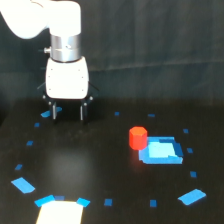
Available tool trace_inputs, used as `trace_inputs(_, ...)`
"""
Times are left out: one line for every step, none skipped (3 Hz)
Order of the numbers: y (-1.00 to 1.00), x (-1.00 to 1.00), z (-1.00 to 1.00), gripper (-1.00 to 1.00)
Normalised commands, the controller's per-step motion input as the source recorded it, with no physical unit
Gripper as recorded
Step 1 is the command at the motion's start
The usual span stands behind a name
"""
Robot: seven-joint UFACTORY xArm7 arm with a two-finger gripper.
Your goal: Pick up the red object from the table
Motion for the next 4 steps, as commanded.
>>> trace_inputs(-0.27,1.0,-0.21,0.64)
trace_inputs(0.35,1.0,-0.38,1.0)
trace_inputs(-0.5,1.0,-0.41,0.84)
trace_inputs(-1.0,0.65,-0.45,0.06)
